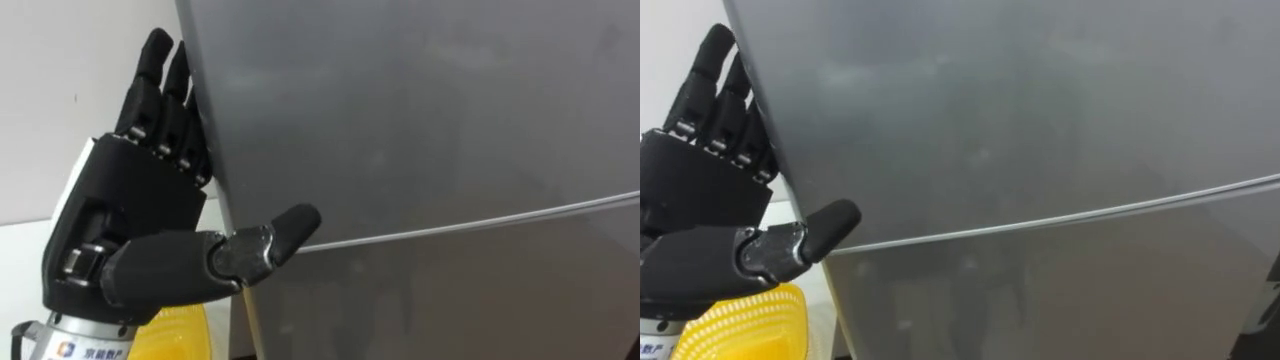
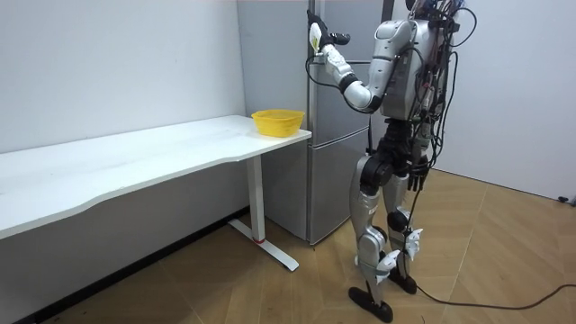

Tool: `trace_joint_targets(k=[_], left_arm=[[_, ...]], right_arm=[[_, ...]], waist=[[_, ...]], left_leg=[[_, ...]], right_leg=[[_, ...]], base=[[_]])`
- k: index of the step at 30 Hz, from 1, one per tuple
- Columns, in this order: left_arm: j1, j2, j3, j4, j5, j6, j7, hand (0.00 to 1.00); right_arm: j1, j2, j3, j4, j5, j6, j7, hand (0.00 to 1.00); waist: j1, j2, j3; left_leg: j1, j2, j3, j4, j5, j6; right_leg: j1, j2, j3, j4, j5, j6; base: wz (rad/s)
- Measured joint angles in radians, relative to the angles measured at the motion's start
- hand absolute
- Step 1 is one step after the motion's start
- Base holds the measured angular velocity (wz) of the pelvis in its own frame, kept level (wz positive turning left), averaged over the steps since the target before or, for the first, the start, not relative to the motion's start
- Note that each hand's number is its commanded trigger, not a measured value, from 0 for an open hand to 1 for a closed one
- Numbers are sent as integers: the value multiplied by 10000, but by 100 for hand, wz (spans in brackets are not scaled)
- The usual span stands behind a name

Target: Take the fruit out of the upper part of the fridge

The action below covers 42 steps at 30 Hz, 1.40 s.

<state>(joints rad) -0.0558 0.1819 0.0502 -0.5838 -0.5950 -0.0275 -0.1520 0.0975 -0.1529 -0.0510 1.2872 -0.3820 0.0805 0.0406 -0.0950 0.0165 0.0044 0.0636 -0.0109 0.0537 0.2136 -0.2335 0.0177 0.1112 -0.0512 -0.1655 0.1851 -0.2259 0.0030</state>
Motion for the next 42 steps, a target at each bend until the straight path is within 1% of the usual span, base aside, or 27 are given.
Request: trace_joint_targets(k=[5,7,9,10,15,24,27,28,31,33,35,39,42], left_arm=[[0,-1,-9,1,-15,18,-1,0],[0,-2,-15,0,-67,87,-70,0],[0,-48,-81,-3,-517,143,-170,0],[0,-50,-87,6,-726,167,-187,0],[0,-104,-136,7,-1029,232,-210,0],[0,-107,-153,21,-1228,232,-526,0],[0,-104,-153,20,-1225,232,-661,0],[0,-102,-153,20,-1227,232,-743,0],[-31,-101,-153,19,-1231,232,-945,0],[-177,-101,-151,21,-1239,231,-973,0],[-264,-102,-142,27,-1454,198,-973,0],[-268,-122,-149,27,-2224,-164,-1026,0],[-269,-120,-151,29,-2653,-285,-1159,0]], right_arm=[[0,11,8,-1,-31,83,68,0],[21,7,203,-4,-20,88,55,0],[38,5,613,-17,-8,96,54,0],[42,8,712,-19,-24,111,67,0],[20,8,747,-16,69,304,64,0],[3,-4,975,13,151,295,162,0],[-39,-67,973,23,157,282,301,0],[-45,-106,972,21,177,282,311,0],[-44,-196,968,20,274,286,360,0],[-8,-197,970,21,283,290,367,0],[28,-196,970,23,271,283,368,0],[27,-193,970,106,247,206,375,0],[28,-194,959,213,255,203,372,0]], waist=[[-79,-21,-4],[-73,-44,-14],[-56,-74,-43],[-39,-83,-40],[-34,-96,-48],[-31,-94,-48],[-4,-54,-45],[-3,-23,-60],[-3,49,-64],[-8,58,-57],[-16,61,-54],[-57,61,-44],[-74,56,-39]], left_leg=[[-13,-6,3,-7,0,1],[-19,-2,29,-9,0,0],[-47,-1,36,-10,1,1],[-47,-1,50,-11,1,2],[-45,-6,118,-14,11,19],[-52,-10,238,-11,37,63],[-58,-9,263,-6,45,81],[-95,-14,272,-1,50,90],[-190,-31,298,18,76,140],[-241,-34,315,20,90,164],[-230,-36,374,15,105,190],[-189,-22,540,6,106,193],[-195,-15,588,-3,92,216]], right_leg=[[-6,-9,-18,1,4,6],[-17,-10,-12,4,4,6],[-58,-14,-7,7,7,6],[-61,-17,2,8,9,9],[-63,-39,8,5,44,38],[-78,-85,63,2,83,80],[-102,-96,231,0,122,122],[-134,-111,264,-2,140,137],[-206,-143,280,-5,206,165],[-242,-154,280,-5,224,174],[-247,-164,303,-3,227,178],[-259,-164,428,6,238,196],[-287,-153,505,29,246,208]], base=[[0],[0],[0],[0],[0],[0],[-4],[0],[2],[5],[-2],[-9],[-3]])
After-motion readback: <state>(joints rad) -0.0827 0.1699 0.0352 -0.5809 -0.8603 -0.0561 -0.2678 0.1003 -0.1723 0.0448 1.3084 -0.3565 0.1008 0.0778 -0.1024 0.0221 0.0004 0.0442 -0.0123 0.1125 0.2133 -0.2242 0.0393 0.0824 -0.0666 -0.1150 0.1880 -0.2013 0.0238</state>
